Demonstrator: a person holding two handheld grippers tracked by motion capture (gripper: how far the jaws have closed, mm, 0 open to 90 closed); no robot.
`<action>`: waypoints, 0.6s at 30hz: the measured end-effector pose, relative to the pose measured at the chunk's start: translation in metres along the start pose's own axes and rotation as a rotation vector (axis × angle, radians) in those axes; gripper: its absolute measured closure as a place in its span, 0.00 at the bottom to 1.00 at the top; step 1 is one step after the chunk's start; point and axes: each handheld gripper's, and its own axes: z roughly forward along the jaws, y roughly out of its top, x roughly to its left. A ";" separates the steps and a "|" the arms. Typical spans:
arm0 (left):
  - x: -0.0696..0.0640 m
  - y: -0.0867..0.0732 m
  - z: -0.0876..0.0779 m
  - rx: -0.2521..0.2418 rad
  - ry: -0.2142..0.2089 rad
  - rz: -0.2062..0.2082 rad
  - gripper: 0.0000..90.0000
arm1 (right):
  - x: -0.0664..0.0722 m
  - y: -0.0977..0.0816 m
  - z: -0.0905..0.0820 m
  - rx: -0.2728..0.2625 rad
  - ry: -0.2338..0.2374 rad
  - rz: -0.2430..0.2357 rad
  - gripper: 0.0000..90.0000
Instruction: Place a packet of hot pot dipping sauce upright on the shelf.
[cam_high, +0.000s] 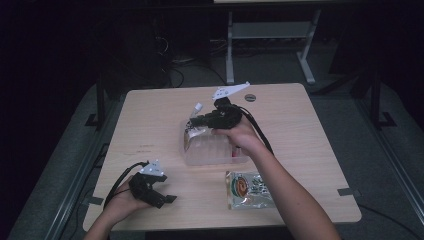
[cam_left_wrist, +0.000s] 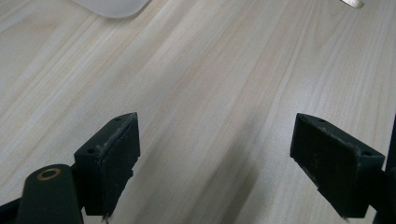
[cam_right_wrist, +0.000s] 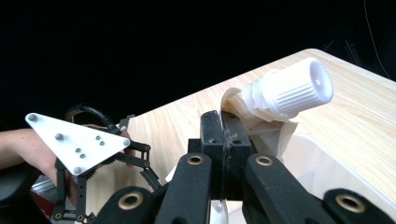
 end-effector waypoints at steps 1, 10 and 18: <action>0.000 0.000 0.000 -0.001 0.000 -0.001 0.17 | 0.000 0.000 0.000 0.000 0.000 0.000 0.99; 0.000 -0.001 0.000 -0.003 0.000 -0.007 0.17 | -0.003 -0.003 0.014 0.018 -0.011 0.019 0.99; 0.000 -0.001 0.001 -0.005 -0.005 -0.013 0.17 | -0.005 -0.009 0.027 0.041 -0.024 0.029 0.99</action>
